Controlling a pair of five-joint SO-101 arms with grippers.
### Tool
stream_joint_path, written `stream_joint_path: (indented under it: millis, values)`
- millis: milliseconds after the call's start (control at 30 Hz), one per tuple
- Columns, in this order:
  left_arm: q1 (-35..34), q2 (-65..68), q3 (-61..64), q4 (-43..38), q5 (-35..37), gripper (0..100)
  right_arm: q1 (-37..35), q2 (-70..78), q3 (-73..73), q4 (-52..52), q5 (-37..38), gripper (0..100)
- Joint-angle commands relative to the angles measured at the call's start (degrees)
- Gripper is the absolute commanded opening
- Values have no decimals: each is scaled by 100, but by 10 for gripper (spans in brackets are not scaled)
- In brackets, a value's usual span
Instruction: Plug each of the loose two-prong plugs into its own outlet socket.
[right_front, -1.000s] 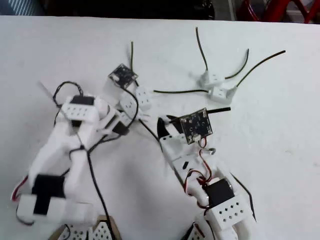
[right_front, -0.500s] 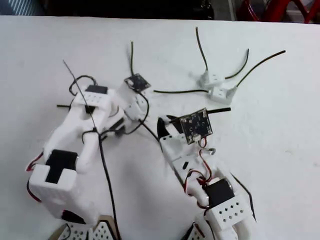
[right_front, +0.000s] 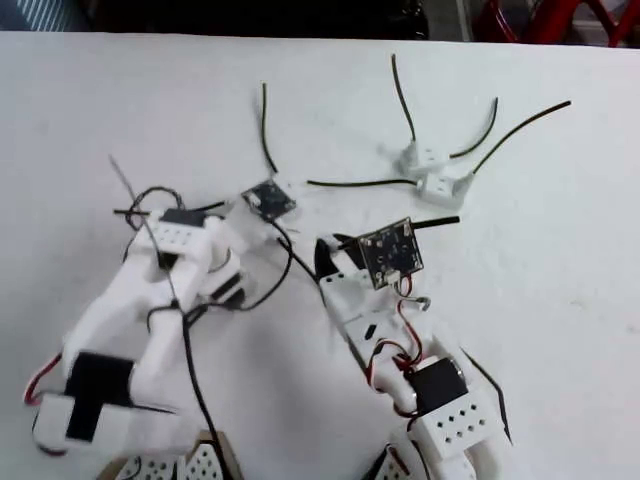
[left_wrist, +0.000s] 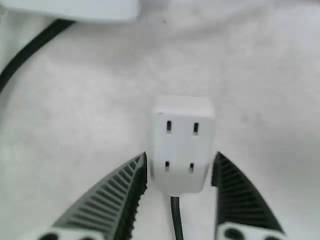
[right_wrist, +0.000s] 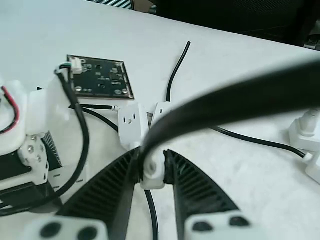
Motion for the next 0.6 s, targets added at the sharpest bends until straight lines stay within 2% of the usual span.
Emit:
stream_joint_path:
  millis: [0, 133, 267, 400, 567]
  values:
    - [57, -1332, 686, -281, 114, 326, 48, -66, -53, -119, -53, 16]
    - [31, -2026, 914, -229, 378, 324, 48, -66, -53, -110, -44, 16]
    - [-277, -2721, 1134, -229, 756, 324, 57, -66, -53, -84, -44, 16]
    - [-998, -3574, 1468, -237, 1020, 324, 4, -66, -70, -22, -26, 16]
    - [-1965, -4752, 2259, -281, 1204, 324, -400, -66, -360, 514, -9, 16]
